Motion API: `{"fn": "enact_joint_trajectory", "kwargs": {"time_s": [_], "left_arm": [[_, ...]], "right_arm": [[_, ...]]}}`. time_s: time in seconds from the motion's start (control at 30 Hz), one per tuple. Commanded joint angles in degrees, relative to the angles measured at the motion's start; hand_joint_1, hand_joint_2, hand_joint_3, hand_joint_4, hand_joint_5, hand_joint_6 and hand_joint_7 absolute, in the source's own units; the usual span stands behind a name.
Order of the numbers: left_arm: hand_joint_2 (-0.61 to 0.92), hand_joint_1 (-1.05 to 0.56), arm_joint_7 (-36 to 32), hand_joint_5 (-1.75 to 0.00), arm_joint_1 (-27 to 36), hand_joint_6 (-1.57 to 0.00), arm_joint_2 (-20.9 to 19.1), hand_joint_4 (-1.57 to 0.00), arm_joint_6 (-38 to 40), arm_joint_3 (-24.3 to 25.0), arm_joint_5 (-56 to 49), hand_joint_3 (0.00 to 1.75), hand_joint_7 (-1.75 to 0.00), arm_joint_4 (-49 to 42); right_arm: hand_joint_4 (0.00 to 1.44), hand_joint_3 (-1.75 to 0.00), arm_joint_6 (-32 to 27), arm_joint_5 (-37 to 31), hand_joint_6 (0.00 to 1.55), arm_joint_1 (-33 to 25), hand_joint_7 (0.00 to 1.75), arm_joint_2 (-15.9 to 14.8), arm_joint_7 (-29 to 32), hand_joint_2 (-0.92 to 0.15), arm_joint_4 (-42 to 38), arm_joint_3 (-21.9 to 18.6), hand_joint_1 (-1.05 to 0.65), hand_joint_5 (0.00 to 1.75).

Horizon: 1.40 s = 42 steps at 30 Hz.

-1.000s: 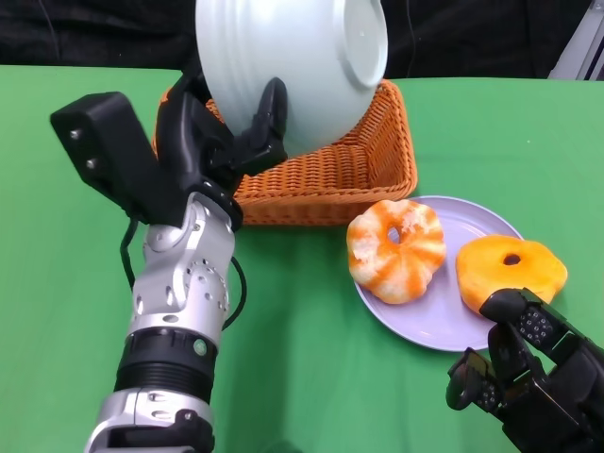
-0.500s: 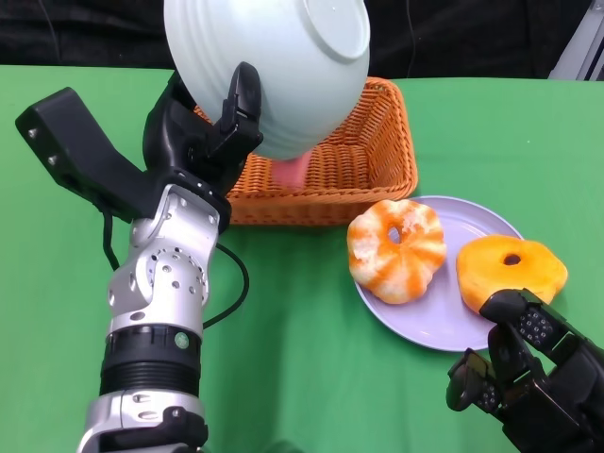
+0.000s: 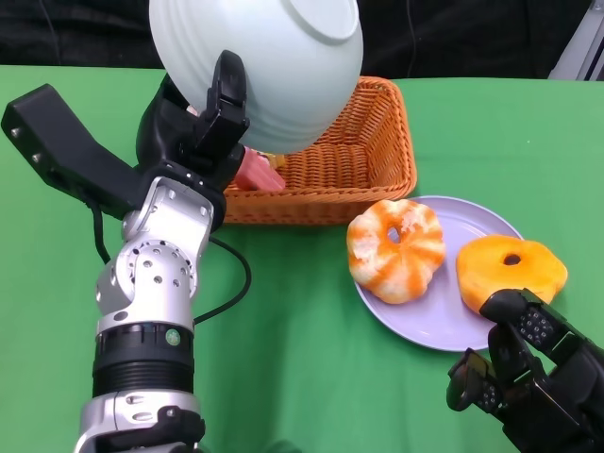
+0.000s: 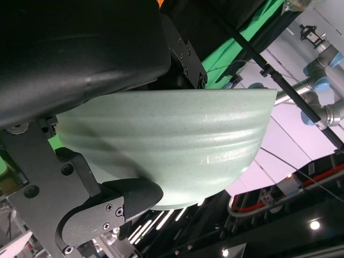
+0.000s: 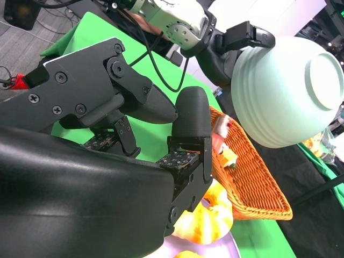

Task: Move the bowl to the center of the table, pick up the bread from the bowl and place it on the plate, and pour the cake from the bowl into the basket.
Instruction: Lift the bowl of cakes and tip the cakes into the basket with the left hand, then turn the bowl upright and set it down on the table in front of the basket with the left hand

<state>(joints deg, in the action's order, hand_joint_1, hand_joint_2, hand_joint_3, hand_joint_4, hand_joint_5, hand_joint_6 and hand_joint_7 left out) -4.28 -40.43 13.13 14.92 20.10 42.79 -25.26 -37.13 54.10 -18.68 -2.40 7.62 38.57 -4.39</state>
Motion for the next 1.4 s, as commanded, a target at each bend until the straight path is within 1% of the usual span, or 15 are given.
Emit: {"fn": "enact_joint_trajectory", "kwargs": {"time_s": [0.03,0.27,0.47,0.53,0.6,0.77,0.87,0.97,1.0,1.03,1.1,1.2,1.23,1.33,1.4], "left_arm": [[0.55,-0.12,-1.5,-1.75,0.0,-0.76,3.0,-0.92,0.4,0.7,1.8,1.47,-1.75,2.1],[0.56,-0.18,-5.4,-1.75,-0.3,-0.75,3.6,-0.89,4.3,2.2,7.6,1.42,-1.75,4.6],[0.66,-0.22,-6.7,-1.75,0.2,-0.74,3.5,-0.89,6.1,1.4,10.1,1.28,-1.75,6.9],[0.66,-0.21,-5.5,-1.75,1.0,-0.75,2.4,-0.89,5.8,-0.6,7.8,1.3,-1.75,8.0],[0.58,-0.16,-3.8,-1.75,2.1,-0.78,0.8,-0.91,5.5,-3.0,4.8,1.45,-1.75,9.3],[0.55,-0.14,-0.1,-1.75,4.4,-0.77,-3.0,-0.91,5.4,-7.6,-2.4,1.54,-1.75,13.4],[0.55,-0.12,6.3,-1.75,6.9,-0.78,-8.3,-0.93,1.3,-13.1,-11.4,1.56,-1.75,16.4],[0.54,-0.11,8.4,-1.75,7.7,-0.79,-9.5,-0.94,-0.1,-14.3,-15.1,1.58,-1.75,17.2],[0.52,-0.1,9.0,-1.75,8.9,-0.8,-12.0,-0.95,-1.3,-16.0,-19.2,1.6,-1.75,19.3],[0.43,-0.1,10.0,-1.75,10.1,-0.81,-14.3,-0.97,-3.0,-17.5,-22.7,1.63,-1.75,21.1],[0.37,-0.08,12.4,-1.75,12.3,-0.81,-18.1,-0.98,-6.7,-19.4,-28.0,1.67,-1.75,23.9],[0.34,-0.09,14.0,-1.75,13.5,-0.81,-19.4,-0.98,-8.8,-19.8,-30.6,1.67,-1.75,24.8],[0.34,-0.09,14.7,-1.75,14.4,-0.81,-21.3,-0.98,-10.5,-20.4,-33.1,1.66,-1.75,26.0],[0.31,-0.05,16.5,-1.75,17.2,-0.78,-27.5,-0.96,-19.5,-21.9,-41.9,1.65,-1.75,28.4],[0.31,-0.04,16.8,-1.75,18.5,-0.77,-30.5,-0.96,-26.1,-22.1,-46.4,1.63,-1.75,28.3]], "right_arm": [[0.76,-0.93,-0.1,0.5,0.54,-0.4,1.75,-0.8,0.1,-0.74,0.8,-0.4,-0.2,1.75],[0.76,-0.93,-0.3,0.5,0.54,-0.3,1.75,-0.8,0.3,-0.74,1.0,-0.4,-0.2,1.75],[0.77,-0.93,-0.3,0.3,0.54,-0.2,1.75,-0.9,0.2,-0.73,0.7,-0.3,-0.2,1.75],[0.77,-0.94,-0.2,0.3,0.54,-0.2,1.75,-0.8,0.0,-0.73,0.5,-0.3,-0.2,1.75],[0.77,-0.94,-0.1,0.2,0.54,-0.2,1.75,-0.7,0.0,-0.73,0.3,-0.2,-0.19,1.75],[0.77,-0.94,0.1,0.1,0.54,-0.1,1.75,-0.7,-0.6,-0.73,0.1,-0.1,-0.2,1.75],[0.77,-0.94,0.0,-0.2,0.55,0.0,1.75,-0.8,-0.5,-0.72,-0.1,0.0,-0.2,1.75],[0.77,-0.95,0.0,-0.3,0.55,0.0,1.75,-0.8,-0.6,-0.72,-0.2,0.0,-0.2,1.75],[0.77,-0.95,0.2,-0.4,0.55,0.0,1.75,-0.7,-0.8,-0.72,-0.3,0.0,-0.2,1.75],[0.77,-0.95,0.3,-0.5,0.55,0.0,1.75,-0.7,-0.9,-0.72,-0.4,0.1,-0.2,1.75],[0.77,-0.95,0.3,-0.7,0.55,0.0,1.75,-0.8,-1.0,-0.72,-0.5,0.1,-0.2,1.75],[0.77,-0.95,0.2,-0.7,0.55,0.0,1.75,-0.8,-1.0,-0.72,-0.5,0.1,-0.2,1.75],[0.77,-0.95,0.3,-0.8,0.55,0.0,1.74,-0.8,-1.2,-0.71,-0.7,0.0,-0.2,1.75],[0.77,-0.95,0.3,-0.9,0.56,0.1,1.74,-0.8,-1.3,-0.71,-0.9,0.0,-0.19,1.75],[0.77,-0.96,0.4,-1.1,0.56,0.1,1.73,-0.7,-1.4,-0.71,-0.9,0.1,-0.18,1.75]]}}
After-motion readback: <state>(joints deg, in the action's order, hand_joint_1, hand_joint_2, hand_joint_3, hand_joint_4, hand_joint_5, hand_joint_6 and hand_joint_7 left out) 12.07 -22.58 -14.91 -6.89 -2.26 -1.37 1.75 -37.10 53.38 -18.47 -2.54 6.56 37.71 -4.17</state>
